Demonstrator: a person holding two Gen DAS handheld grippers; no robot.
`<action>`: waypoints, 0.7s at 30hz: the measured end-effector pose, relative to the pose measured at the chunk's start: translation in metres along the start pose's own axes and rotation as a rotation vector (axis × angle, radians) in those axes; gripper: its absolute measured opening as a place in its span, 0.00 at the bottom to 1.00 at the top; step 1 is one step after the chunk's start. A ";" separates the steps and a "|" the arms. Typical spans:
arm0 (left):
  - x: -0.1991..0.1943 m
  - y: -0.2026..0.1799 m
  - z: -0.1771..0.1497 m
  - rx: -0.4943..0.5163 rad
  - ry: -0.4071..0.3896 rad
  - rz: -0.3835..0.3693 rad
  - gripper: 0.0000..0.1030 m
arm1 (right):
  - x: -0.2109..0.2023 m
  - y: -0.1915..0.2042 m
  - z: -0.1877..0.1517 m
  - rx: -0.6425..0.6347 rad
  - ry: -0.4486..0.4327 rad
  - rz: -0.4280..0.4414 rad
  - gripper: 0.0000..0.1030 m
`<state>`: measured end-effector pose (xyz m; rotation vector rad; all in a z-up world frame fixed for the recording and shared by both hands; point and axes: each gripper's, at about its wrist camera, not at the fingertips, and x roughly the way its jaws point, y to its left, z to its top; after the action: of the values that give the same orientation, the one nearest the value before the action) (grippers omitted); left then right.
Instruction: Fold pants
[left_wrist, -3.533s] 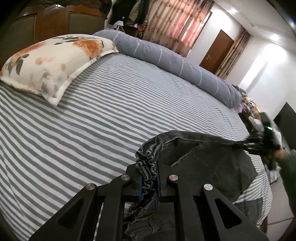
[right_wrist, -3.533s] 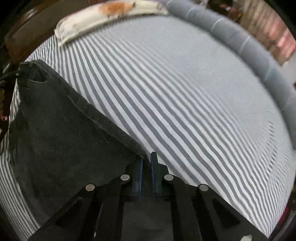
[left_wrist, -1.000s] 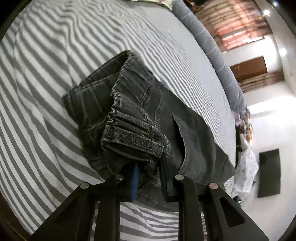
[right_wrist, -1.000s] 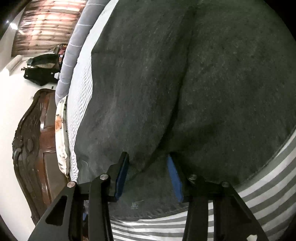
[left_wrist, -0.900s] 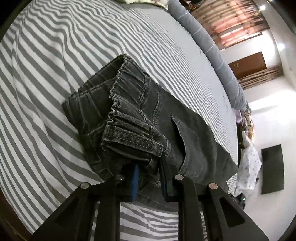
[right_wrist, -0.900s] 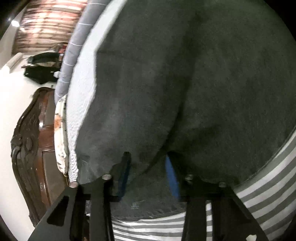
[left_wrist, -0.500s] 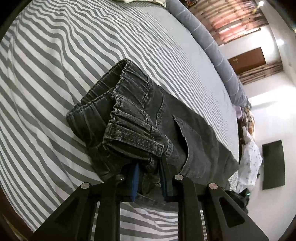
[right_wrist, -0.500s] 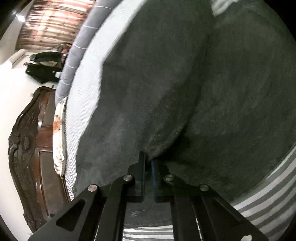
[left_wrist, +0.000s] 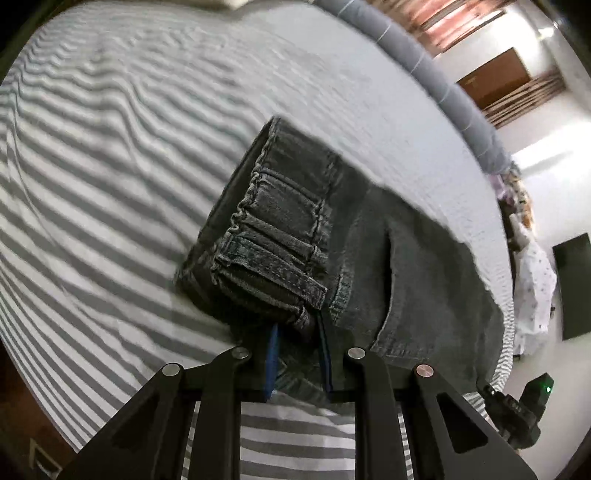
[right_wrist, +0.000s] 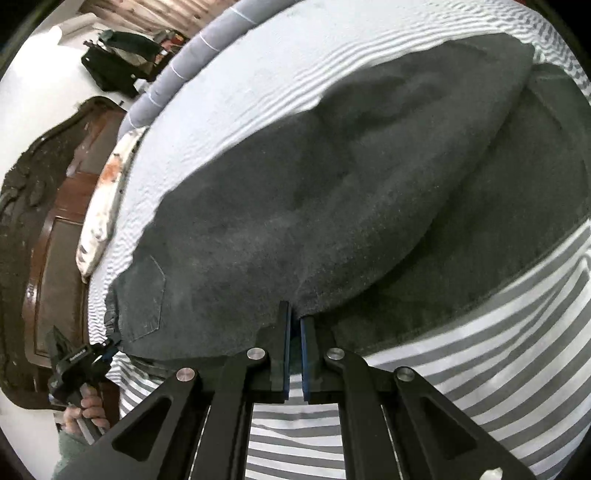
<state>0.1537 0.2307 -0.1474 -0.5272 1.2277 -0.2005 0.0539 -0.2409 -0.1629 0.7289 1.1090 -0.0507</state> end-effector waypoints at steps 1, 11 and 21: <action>0.002 -0.001 -0.001 0.010 0.006 0.012 0.19 | 0.001 -0.002 -0.001 0.006 0.003 -0.001 0.04; -0.006 -0.002 0.000 0.046 0.043 0.044 0.19 | 0.011 -0.007 -0.021 0.010 0.054 -0.026 0.03; -0.004 -0.024 -0.005 0.152 0.021 0.157 0.20 | 0.031 -0.030 -0.027 0.093 0.126 0.040 0.06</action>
<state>0.1510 0.2104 -0.1341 -0.2963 1.2567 -0.1653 0.0352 -0.2396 -0.2102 0.8461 1.2179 -0.0228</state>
